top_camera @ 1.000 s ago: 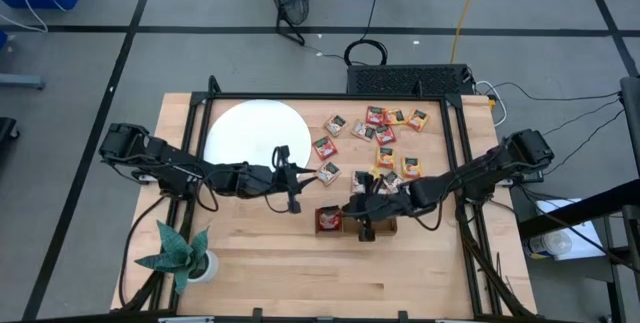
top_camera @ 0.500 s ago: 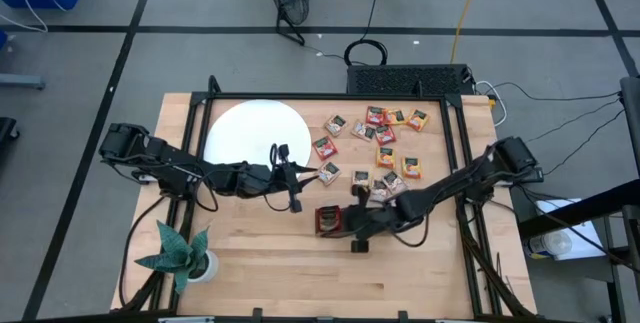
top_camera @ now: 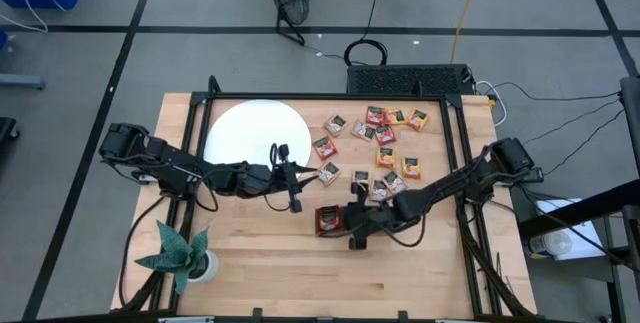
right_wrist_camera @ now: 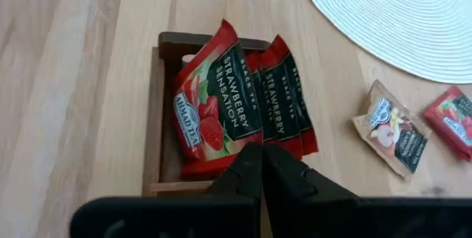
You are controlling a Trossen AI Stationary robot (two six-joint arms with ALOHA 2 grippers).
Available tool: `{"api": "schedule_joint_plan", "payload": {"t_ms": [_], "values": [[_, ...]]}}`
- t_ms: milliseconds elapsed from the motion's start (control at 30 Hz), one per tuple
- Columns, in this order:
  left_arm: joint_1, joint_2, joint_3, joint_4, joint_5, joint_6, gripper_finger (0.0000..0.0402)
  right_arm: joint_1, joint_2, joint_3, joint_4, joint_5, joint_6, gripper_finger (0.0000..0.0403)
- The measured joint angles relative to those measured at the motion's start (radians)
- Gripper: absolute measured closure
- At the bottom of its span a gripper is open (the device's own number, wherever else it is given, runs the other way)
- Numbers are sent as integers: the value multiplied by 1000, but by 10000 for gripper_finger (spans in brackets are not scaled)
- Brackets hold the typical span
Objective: Pick & Place Tea
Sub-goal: Put the red tea bag into the left section of the wooden organizer
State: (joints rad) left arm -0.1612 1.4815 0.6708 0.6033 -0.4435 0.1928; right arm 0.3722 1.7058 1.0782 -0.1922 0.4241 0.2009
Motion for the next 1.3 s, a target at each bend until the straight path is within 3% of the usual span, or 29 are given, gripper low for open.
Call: {"api": "schedule_joint_plan", "payload": {"t_ms": [233, 467, 700, 767, 867, 1000, 1233, 1300], "values": [[0, 0, 0, -1, 0, 0, 325, -6, 0, 0, 0, 32, -31, 357], [0, 0, 0, -1, 0, 0, 325, -7, 0, 0, 4, 152, -82, 290], [0, 0, 0, -2, 0, -2, 325, -4, -4, 0, 8, 155, -136, 269], [2, 0, 0, -12, -3, -40, 325, -7, -15, 0, -23, 156, -138, 269], [32, -1, 1, -62, -47, -217, 322, -19, -30, -11, -79, 175, -139, 272], [108, -1, 4, -210, -41, -384, 290, -41, -81, -68, -80, 259, -170, 268], [270, 54, 35, -227, 213, -502, 185, -119, -228, -216, -6, 351, -206, 264], [298, 92, 68, -259, 227, -501, 165, -149, -276, -276, 55, 367, -231, 266]]}}
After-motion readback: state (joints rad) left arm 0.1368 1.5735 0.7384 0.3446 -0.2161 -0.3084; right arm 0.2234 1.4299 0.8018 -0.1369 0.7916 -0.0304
